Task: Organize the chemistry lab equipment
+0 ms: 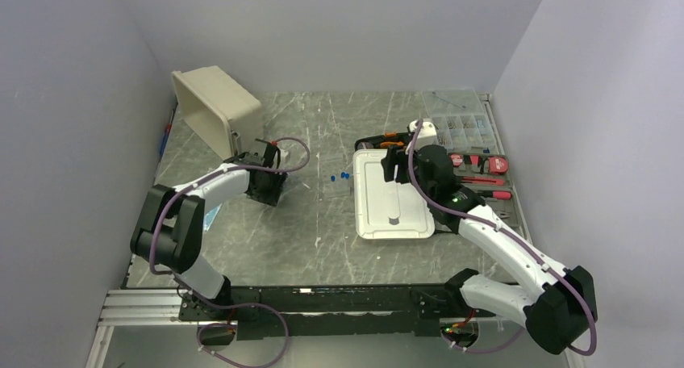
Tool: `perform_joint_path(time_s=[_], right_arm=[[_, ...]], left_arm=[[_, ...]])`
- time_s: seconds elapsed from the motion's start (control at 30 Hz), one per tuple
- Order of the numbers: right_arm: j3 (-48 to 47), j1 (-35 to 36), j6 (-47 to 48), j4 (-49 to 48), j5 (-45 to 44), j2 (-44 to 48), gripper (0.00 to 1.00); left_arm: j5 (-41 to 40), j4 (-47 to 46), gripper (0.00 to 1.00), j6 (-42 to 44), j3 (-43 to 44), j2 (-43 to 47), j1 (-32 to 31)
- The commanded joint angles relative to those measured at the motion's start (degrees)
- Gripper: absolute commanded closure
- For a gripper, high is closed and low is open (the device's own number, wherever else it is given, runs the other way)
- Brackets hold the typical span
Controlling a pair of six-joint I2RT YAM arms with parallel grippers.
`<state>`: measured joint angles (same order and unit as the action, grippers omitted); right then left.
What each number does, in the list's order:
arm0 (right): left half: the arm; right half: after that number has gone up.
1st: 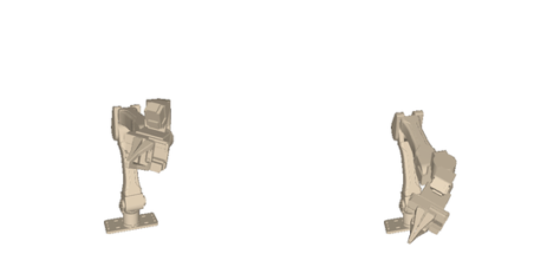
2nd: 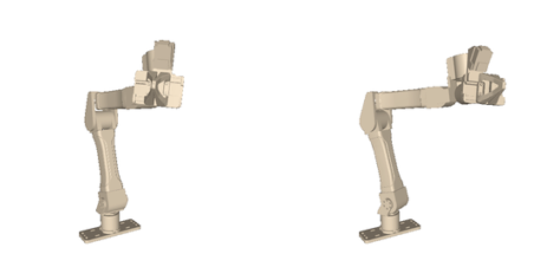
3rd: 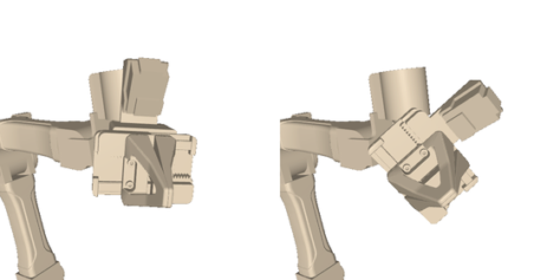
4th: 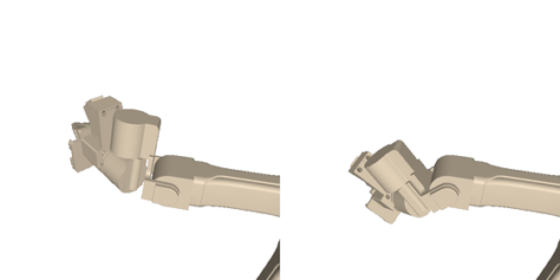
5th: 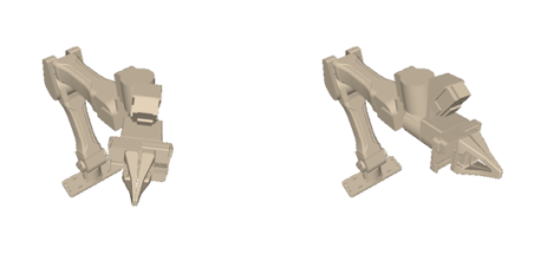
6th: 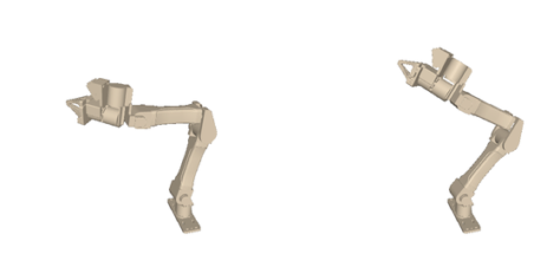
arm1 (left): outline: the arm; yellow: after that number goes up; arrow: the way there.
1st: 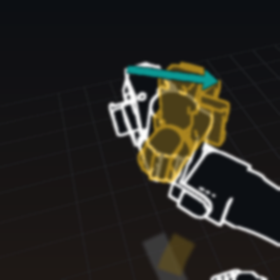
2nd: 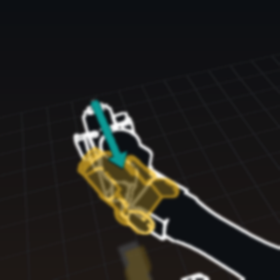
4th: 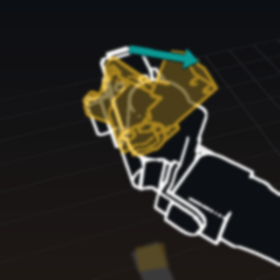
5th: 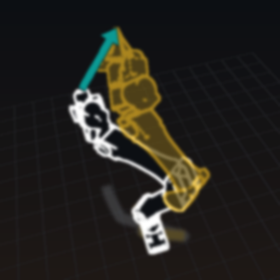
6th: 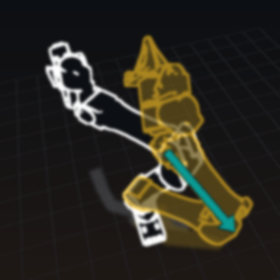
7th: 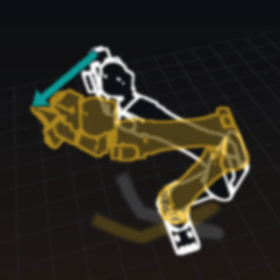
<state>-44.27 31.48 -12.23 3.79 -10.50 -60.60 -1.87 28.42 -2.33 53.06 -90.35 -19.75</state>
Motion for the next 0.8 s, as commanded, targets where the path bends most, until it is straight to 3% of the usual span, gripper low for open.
perform_joint_path(time_s=[0.0,0.37,0.77], right_arm=[[0.8,-0.8,-1.0,-3.2,1.8,3.2,0.34],[1.2,-1.5,-1.1,-3.2,2.8,3.3,0.34],[1.7,-1.9,-1.2,-3.5,2.9,3.0,0.33]], left_arm=[[-1.6,0.7,0.52,0.5,3.0,-2.3,0.1],[-2.5,0.8,0.54,0.4,4.0,-4.2,0.1],[-1.2,1.2,0.68,0.5,4.5,-6.1,0.1]])
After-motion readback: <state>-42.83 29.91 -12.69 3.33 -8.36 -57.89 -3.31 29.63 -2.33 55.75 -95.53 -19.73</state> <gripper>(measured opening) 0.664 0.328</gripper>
